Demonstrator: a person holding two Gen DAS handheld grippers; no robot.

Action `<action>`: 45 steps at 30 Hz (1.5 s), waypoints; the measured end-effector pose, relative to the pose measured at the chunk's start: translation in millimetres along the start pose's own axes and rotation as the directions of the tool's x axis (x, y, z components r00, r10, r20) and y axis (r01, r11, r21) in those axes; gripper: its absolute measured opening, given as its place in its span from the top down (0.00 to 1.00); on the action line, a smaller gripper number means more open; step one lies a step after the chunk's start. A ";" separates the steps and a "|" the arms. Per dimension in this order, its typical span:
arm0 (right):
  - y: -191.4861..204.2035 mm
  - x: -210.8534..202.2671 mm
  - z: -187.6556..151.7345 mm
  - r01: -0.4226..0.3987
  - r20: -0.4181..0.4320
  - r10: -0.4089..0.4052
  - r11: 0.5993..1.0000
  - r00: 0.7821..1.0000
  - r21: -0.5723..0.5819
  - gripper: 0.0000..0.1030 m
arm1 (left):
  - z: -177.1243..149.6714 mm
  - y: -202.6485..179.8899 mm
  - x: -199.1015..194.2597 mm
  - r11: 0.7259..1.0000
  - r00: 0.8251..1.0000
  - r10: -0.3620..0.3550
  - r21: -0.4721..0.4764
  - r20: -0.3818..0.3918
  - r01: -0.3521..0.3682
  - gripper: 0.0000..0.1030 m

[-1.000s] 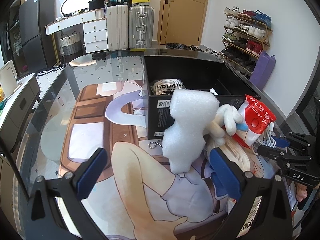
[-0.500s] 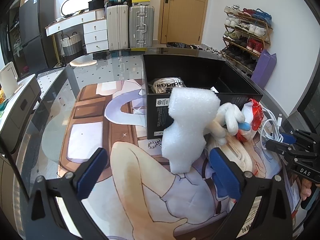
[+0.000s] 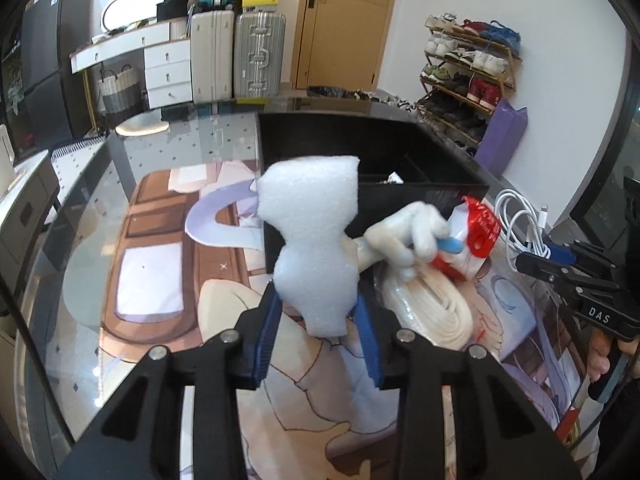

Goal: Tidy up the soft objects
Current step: 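Lift the white cables and white foam and carry them toward the black box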

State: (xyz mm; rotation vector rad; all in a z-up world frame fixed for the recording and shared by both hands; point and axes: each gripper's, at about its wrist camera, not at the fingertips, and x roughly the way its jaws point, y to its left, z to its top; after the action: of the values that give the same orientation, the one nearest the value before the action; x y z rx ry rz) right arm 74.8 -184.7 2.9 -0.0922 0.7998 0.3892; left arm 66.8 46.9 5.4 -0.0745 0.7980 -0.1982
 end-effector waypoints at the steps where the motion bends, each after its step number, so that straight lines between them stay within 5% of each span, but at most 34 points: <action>1: 0.6 -2.2 0.7 -0.002 0.009 0.002 1.000 1.000 0.000 0.67 | 0.5 -0.9 -3.6 1.000 1.000 0.001 0.003 0.007 -0.001 0.66; 24: 10.8 -45.2 30.7 -0.048 0.197 0.049 0.999 0.979 -0.006 0.67 | 27.3 -4.3 -32.3 0.999 0.996 -0.023 -0.020 0.088 0.025 0.65; 45: 31.6 -54.0 89.2 -0.117 0.287 0.126 0.992 0.950 -0.051 0.67 | 71.6 -20.3 -36.3 0.999 0.991 0.001 0.046 0.137 -0.007 0.65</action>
State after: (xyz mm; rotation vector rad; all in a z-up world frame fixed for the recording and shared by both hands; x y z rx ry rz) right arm 89.6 -151.7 105.7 -0.0163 0.5102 0.5201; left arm 90.5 33.8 83.7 -0.0421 0.6560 -0.2056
